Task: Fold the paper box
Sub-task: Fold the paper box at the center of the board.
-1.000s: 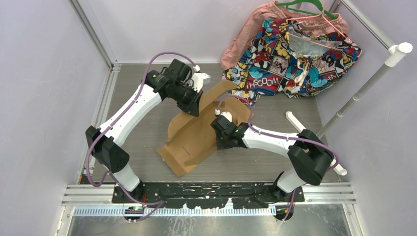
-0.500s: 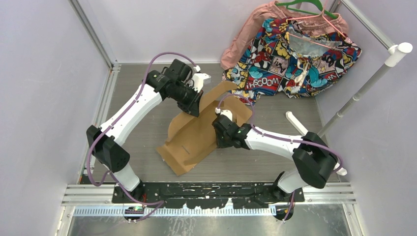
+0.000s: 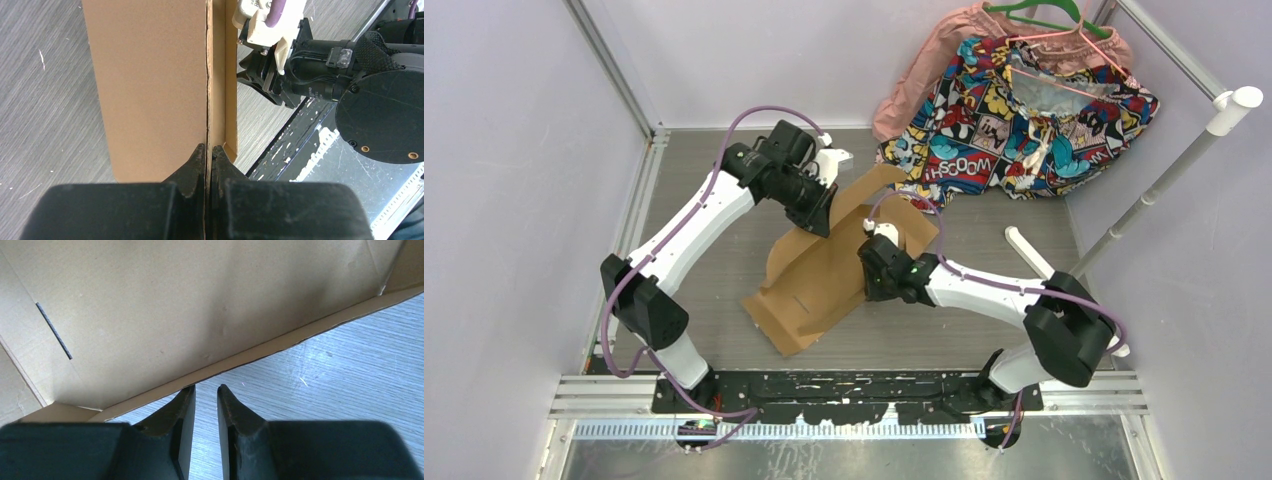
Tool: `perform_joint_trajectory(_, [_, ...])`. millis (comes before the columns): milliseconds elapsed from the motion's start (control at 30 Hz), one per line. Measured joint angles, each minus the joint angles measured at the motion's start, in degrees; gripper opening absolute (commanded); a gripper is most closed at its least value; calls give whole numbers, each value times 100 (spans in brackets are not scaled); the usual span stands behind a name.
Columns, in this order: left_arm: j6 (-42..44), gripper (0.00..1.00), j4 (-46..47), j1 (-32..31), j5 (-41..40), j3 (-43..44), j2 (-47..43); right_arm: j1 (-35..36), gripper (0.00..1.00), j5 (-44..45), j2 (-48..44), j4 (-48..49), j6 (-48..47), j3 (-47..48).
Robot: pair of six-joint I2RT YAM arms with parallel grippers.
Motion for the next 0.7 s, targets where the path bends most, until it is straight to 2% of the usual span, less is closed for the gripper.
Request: perform_joint_trajectory(700, [0,2,11,-4,13,0,35,7,32,0,-254,149,-37,-59])
